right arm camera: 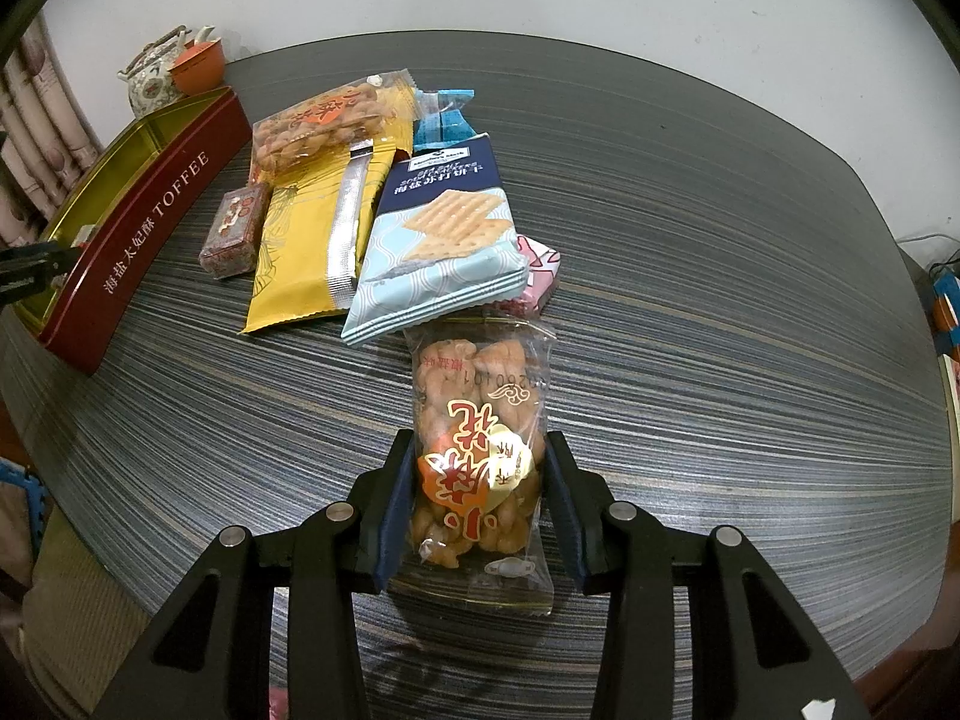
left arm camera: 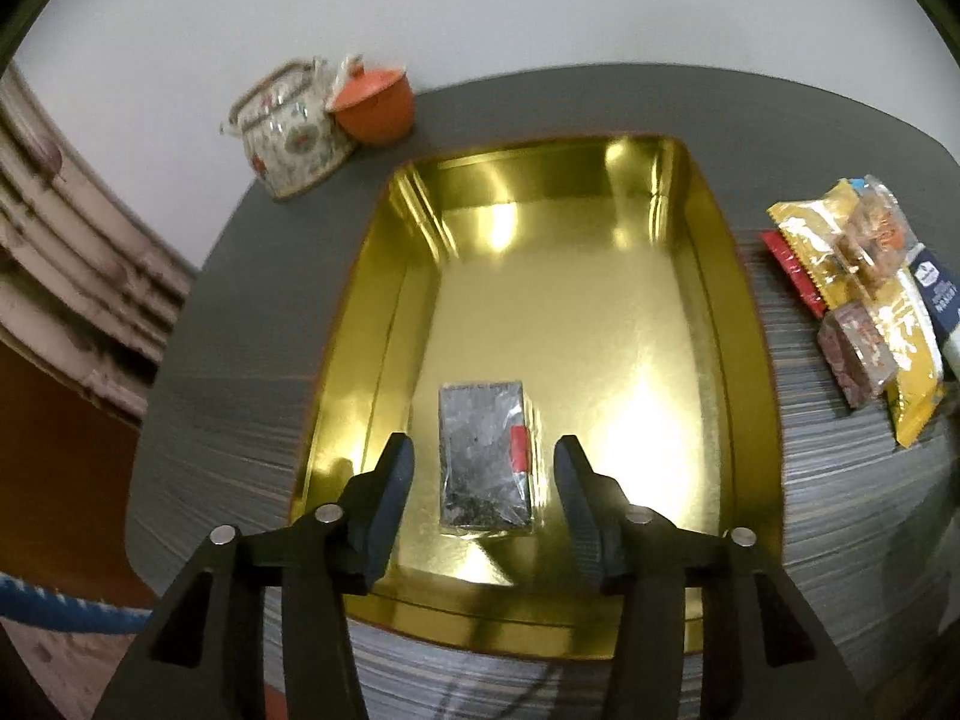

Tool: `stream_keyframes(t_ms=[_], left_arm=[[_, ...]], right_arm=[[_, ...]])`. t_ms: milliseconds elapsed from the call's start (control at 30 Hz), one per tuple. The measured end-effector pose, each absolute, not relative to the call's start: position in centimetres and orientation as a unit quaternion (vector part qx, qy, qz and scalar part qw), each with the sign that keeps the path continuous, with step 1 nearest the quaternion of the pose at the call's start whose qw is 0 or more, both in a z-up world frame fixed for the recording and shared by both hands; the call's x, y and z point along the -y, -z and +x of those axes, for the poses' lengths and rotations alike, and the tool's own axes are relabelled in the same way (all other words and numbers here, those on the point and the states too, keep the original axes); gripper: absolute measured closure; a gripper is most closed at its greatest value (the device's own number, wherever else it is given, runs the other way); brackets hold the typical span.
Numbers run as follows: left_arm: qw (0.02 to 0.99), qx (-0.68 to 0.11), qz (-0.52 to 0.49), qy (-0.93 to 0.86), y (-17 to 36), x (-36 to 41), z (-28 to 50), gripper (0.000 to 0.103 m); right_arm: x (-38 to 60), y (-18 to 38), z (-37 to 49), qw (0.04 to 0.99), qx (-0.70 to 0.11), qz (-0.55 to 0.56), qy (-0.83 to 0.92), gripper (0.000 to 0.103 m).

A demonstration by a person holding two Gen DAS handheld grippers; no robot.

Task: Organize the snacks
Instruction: 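Carry the tea bag into the gold tin and open the left gripper, then carry the peanut bag into the gold tin and open the right gripper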

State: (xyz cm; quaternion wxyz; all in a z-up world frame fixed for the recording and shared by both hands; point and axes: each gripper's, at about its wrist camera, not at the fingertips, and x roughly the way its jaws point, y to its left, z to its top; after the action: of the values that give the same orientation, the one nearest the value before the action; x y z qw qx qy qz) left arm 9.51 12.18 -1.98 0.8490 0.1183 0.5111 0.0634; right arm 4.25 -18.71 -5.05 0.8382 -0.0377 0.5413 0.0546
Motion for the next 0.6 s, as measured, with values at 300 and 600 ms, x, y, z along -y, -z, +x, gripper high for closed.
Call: stream_keyframes(t_ms=[300,600], left_arm=[[0.867,-0.48,0.129,-0.045,-0.4,-11.0,7.6,0.044],[0.875,-0.465,0.128,-0.042,-1.4,-11.2,5.7,0.036]], right_arm=[[18.6,5.0,4.4,0.839,-0.54,-0.04,-0.056,0.064],[18.6,5.0,4.3,0.842,-0.535,-0.041,-0.057,0.066]])
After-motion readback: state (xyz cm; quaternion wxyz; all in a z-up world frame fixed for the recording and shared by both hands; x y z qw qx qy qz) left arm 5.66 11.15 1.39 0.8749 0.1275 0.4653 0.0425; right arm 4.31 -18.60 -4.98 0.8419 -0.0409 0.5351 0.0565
